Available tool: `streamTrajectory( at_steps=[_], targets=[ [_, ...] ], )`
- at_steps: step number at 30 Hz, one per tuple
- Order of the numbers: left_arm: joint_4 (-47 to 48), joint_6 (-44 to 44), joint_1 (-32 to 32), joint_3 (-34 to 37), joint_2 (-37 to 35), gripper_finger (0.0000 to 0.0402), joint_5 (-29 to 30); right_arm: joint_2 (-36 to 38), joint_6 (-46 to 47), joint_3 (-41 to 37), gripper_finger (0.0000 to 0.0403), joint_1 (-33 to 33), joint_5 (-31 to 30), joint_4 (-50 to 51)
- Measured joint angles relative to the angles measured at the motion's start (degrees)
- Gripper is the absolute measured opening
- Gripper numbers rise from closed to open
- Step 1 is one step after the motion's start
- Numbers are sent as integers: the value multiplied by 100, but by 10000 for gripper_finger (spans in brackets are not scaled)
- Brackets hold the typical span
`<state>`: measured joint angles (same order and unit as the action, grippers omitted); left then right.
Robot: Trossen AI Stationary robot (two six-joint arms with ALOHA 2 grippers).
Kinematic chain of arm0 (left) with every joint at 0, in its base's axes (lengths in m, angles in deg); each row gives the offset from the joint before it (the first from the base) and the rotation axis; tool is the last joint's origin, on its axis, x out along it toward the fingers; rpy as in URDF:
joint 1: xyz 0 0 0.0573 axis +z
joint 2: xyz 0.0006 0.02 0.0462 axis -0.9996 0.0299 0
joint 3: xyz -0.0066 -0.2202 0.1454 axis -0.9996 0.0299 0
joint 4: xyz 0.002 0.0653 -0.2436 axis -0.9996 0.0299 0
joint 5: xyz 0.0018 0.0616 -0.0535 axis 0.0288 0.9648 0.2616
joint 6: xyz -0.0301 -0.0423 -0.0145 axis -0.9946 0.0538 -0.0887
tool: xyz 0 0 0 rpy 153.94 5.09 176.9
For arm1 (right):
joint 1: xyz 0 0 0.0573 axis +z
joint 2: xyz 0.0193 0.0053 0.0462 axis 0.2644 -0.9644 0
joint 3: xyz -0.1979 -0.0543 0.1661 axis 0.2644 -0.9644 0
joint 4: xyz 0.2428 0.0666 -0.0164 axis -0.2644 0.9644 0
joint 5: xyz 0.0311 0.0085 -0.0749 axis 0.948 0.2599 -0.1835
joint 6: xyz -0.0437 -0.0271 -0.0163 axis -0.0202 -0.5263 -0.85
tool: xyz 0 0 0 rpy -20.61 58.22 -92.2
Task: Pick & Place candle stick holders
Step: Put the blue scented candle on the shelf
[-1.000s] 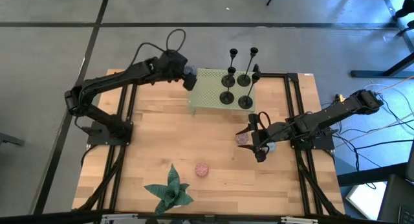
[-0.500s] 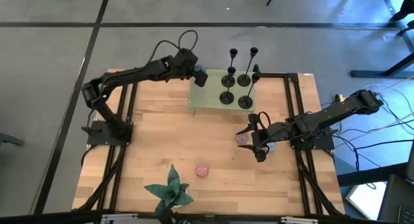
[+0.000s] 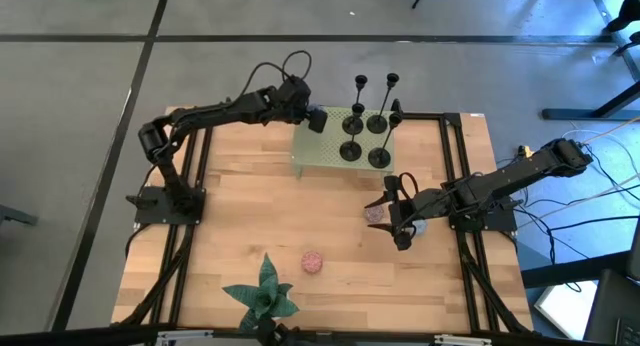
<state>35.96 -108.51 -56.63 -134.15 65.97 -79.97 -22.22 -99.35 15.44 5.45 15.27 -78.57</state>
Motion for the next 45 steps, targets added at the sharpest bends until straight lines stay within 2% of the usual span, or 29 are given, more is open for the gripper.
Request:
streamTrajectory(
  at_steps=[3,7,14,19,26,33,45],
  targets=[
    [15,2,0,0,0,300,-12,0,5,0,232,0,11,14],
    [18,5,0,0,0,301,-325,0,5,0,232,1,10,22],
    [17,428,0,0,0,314,-605,0,7,0,232,-1,12,21],
    [-46,780,0,0,0,316,-608,0,6,0,232,0,12,21],
    [-205,567,0,0,-2,317,-608,0,7,0,232,1,12,21],
    [-334,941,0,0,-2,317,-608,0,7,0,232,-1,11,21],
    [-431,726,-11,0,-4,317,-610,0,7,0,232,-1,10,19]
  ],
)
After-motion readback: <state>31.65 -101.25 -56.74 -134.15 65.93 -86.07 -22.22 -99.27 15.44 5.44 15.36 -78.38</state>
